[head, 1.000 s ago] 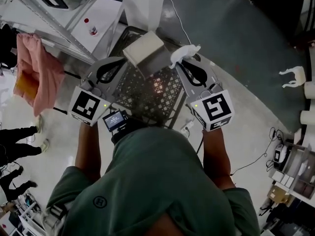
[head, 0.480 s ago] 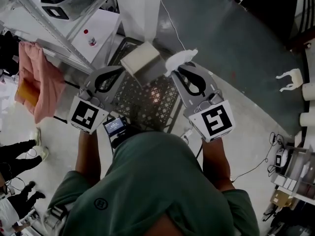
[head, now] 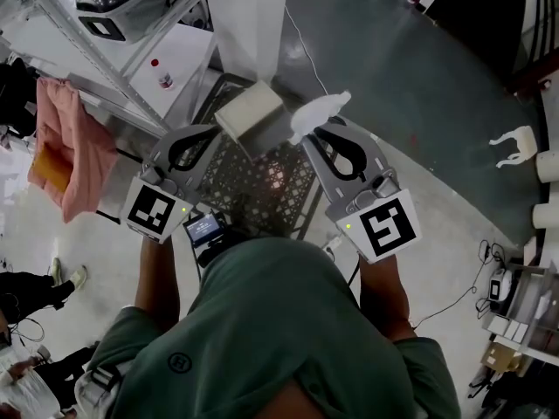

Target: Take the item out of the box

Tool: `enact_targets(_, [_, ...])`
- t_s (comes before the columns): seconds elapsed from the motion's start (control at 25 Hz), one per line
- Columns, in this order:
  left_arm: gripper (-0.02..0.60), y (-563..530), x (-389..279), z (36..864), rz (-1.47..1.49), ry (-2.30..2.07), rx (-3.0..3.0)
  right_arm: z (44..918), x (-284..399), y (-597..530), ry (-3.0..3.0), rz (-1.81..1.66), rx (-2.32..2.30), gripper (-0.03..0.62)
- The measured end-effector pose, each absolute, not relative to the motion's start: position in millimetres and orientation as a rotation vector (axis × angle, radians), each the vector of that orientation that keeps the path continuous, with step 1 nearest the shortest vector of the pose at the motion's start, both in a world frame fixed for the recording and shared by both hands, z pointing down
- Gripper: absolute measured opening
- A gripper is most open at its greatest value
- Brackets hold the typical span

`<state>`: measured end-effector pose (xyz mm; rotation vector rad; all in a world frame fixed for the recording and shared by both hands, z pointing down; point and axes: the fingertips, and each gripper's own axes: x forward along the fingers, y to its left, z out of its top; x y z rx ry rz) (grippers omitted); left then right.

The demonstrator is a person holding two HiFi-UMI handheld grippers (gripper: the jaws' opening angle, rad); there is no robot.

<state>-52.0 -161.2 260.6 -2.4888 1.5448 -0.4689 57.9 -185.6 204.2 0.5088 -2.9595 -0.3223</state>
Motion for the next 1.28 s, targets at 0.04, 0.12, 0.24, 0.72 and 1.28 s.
enact_targets(0.04, [0.002, -161, -52, 261, -0.469, 1.546, -2.489, 203, 58, -185, -2.961, -0.323, 0.508, 0.035])
enact_targets(0.12, [0.002, -161, -53, 260, -0.47, 1.547, -2.49, 202, 58, -185, -2.964, -0.322, 0.507, 0.035])
enact_targets(0.24, [0.002, -161, -53, 261, -0.474, 1.549, -2.491, 200, 58, -184, -2.967, -0.326, 0.506, 0.035])
enact_targets(0.72, [0.002, -167, -55, 265, -0.48, 1.554, -2.502, 205, 57, -191, -2.951, -0.331, 0.51, 0.035])
enact_targets(1.28, [0.002, -172, -71, 279, -0.484, 1.607, -2.513, 224, 43, -200, -2.928, -0.256, 0.47, 0.035])
